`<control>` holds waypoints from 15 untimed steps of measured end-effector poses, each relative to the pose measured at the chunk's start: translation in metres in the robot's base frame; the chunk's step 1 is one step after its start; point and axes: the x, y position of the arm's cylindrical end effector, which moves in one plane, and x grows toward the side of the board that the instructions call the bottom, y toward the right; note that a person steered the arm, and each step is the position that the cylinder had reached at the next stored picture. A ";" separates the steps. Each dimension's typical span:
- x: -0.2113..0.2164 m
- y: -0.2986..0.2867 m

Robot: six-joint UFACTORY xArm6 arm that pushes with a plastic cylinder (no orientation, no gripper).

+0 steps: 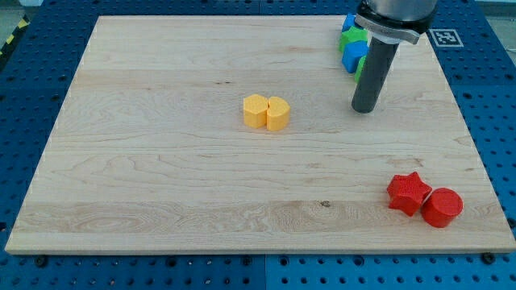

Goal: Move green circle to top left

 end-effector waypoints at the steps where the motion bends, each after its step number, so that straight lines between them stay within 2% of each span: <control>1: 0.001 0.046; 2: 0.000 0.091; 4: -0.061 0.087; 5: -0.061 0.087; 9: -0.064 -0.032; 11: -0.064 -0.072; 15: -0.087 -0.167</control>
